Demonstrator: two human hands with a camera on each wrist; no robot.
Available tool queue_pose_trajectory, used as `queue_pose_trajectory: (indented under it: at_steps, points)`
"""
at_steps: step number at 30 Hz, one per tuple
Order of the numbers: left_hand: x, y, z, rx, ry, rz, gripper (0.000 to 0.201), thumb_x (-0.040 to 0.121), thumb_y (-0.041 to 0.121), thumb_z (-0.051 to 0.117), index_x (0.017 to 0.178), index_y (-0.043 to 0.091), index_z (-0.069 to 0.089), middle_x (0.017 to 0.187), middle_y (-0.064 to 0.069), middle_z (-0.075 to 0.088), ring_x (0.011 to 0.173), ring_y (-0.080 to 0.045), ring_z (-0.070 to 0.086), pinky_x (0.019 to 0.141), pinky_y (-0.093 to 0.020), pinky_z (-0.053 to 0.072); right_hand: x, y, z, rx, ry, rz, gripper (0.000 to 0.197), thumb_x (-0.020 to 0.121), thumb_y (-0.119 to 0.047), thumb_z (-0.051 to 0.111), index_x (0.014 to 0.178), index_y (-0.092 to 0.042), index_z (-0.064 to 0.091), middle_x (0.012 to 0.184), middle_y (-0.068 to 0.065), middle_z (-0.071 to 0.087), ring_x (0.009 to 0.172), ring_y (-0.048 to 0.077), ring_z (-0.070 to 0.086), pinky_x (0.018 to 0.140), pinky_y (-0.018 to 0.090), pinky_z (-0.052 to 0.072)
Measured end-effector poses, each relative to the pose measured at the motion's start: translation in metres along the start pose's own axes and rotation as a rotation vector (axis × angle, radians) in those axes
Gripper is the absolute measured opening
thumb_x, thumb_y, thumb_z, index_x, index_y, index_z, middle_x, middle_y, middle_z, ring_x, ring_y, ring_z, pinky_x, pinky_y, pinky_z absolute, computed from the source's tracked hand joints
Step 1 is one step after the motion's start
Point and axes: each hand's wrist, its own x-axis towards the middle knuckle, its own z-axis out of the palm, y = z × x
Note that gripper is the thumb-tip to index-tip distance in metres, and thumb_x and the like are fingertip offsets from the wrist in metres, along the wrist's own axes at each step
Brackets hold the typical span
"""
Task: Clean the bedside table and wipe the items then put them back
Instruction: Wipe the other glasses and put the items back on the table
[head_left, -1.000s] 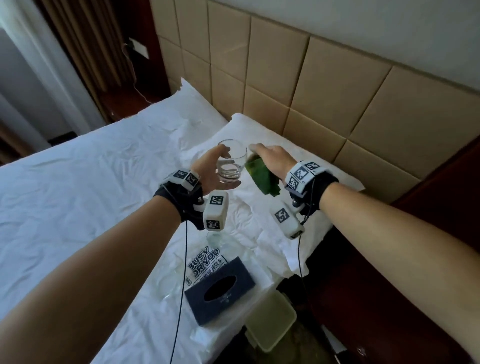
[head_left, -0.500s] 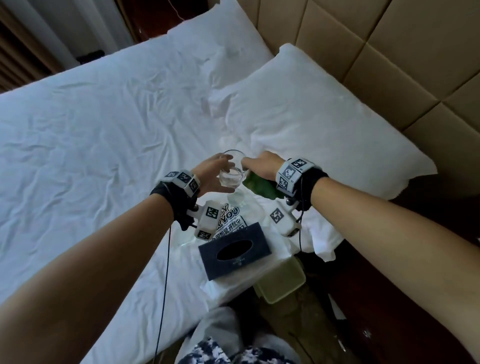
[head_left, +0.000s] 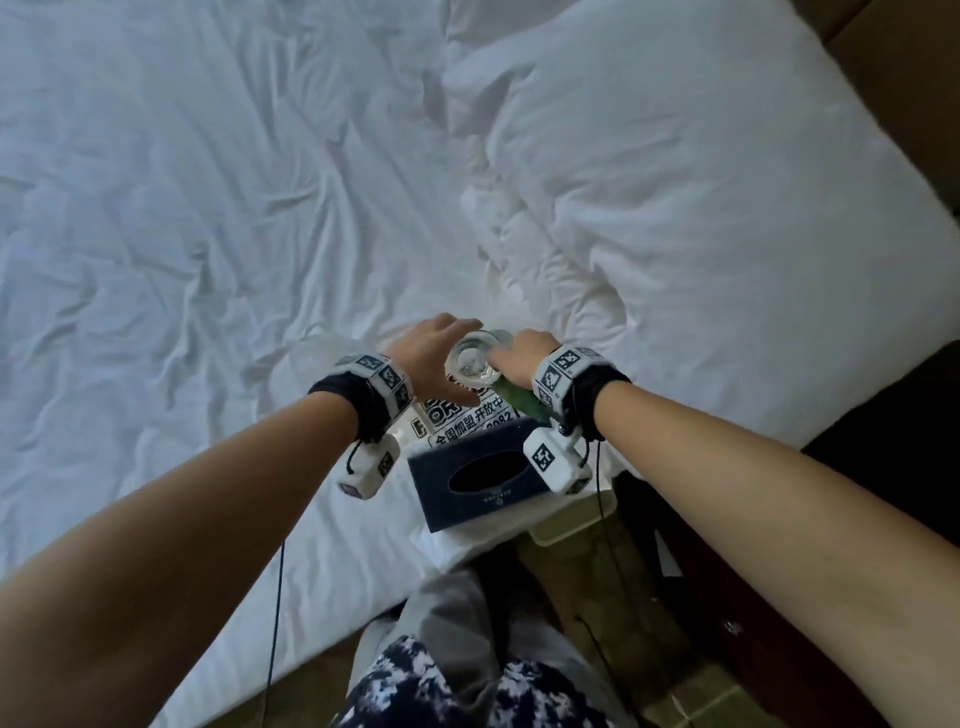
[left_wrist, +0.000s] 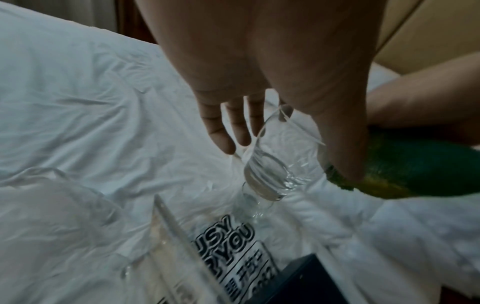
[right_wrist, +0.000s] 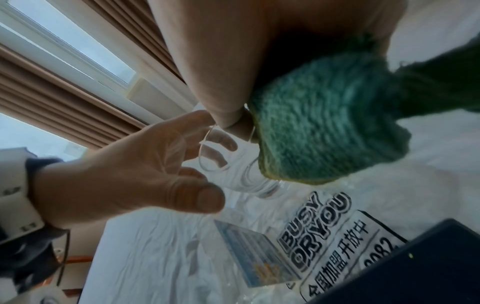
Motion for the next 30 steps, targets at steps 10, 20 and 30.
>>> queue_pose_trajectory:
  at_steps: [10, 20, 30]
  points:
    - [0.035, -0.042, 0.045, 0.317, -0.107, 0.073, 0.079, 0.073, 0.051, 0.075, 0.139, 0.029, 0.039, 0.12, -0.001, 0.049, 0.104, -0.021, 0.051, 0.079, -0.034, 0.051, 0.07, 0.008, 0.063, 0.027, -0.092, 0.111, 0.055, 0.097, -0.052, 0.044, 0.126, -0.006, 0.054, 0.11, 0.017, 0.066, 0.086, 0.028, 0.064, 0.073, 0.033, 0.052]
    - [0.067, -0.064, 0.07, 0.265, -0.304, -0.099, 0.071, 0.073, 0.022, 0.081, 0.133, 0.021, 0.043, 0.122, -0.009, 0.049, 0.094, -0.032, 0.063, 0.079, -0.044, 0.057, 0.123, 0.008, 0.101, -0.017, -0.21, 0.103, 0.039, 0.098, -0.037, 0.046, 0.102, -0.001, 0.062, 0.095, 0.016, 0.063, 0.078, 0.026, 0.055, 0.066, 0.03, 0.042]
    - [0.086, -0.064, 0.072, 0.258, -0.289, -0.129, 0.051, 0.089, 0.038, 0.063, 0.132, 0.015, 0.048, 0.116, -0.007, 0.056, 0.099, -0.027, 0.06, 0.08, -0.036, 0.053, 0.119, 0.032, 0.095, -0.009, -0.173, 0.105, 0.032, 0.093, -0.038, 0.05, 0.083, -0.009, 0.06, 0.076, 0.008, 0.057, 0.076, 0.025, 0.059, 0.057, 0.026, 0.039]
